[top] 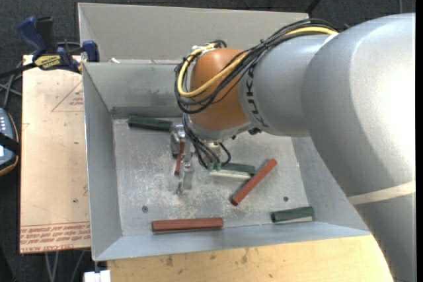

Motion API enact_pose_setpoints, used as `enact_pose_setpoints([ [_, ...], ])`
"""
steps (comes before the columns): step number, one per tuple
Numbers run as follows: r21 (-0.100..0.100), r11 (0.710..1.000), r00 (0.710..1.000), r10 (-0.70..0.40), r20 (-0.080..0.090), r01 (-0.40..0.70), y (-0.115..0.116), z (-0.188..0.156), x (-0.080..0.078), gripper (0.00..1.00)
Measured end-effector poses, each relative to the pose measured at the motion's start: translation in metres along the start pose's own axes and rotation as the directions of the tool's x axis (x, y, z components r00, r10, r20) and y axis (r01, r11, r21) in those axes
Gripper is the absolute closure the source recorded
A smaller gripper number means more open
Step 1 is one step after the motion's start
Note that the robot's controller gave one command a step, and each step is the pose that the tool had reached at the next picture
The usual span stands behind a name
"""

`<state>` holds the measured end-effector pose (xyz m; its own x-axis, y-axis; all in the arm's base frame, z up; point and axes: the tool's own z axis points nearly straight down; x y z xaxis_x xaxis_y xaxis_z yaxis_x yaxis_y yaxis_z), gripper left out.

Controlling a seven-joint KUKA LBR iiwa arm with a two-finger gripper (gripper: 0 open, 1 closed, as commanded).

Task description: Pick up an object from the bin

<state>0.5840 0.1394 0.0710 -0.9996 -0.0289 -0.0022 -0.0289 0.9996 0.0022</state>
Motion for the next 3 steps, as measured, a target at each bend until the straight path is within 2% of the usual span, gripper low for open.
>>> enact_pose_setpoints([
  [1, 0.000, 1.000, 1.000, 0.001, 0.000, -0.001, 0.000, 0.000, 0.000, 0.00],
  [2, 0.003, 0.995, 0.995, -0.100, -0.005, 0.100, 0.008, -0.008, -0.008, 0.00],
  [3, -0.001, 0.961, 0.961, -0.278, 0.001, 0.278, 0.003, -0.013, -0.003, 0.00],
])
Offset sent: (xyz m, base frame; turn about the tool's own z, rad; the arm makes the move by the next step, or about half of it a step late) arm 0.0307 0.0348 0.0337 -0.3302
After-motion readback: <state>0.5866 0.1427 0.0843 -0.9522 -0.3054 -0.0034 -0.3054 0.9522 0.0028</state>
